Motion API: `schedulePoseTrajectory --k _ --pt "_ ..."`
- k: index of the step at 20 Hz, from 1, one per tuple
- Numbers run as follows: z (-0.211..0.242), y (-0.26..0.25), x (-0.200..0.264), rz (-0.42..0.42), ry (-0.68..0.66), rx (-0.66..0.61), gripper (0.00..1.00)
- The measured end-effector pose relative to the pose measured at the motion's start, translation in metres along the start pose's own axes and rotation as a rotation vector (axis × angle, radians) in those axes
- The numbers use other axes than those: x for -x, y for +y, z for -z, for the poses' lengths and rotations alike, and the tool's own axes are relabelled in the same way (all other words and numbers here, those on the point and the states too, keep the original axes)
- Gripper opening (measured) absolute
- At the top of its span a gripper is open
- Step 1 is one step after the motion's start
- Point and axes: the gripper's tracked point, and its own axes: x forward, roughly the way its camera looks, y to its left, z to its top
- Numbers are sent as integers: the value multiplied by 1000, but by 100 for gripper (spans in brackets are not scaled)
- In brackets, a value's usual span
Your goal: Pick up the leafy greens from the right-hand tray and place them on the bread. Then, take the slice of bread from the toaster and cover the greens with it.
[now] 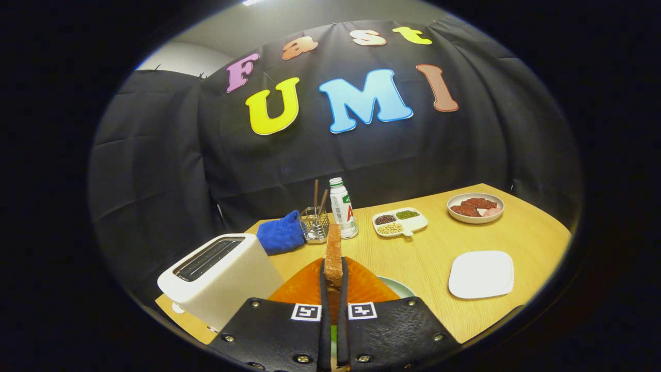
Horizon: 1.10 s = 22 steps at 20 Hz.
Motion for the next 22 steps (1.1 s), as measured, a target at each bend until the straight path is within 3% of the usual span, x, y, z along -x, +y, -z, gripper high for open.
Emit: schedulePoseTrajectory --k 6,15,22 --pt "24 16 6 -101 34 -19 5" --pt "58 -18 -7 -143 83 -96 5" --pt "66 -44 -12 -127 99 -109 12"
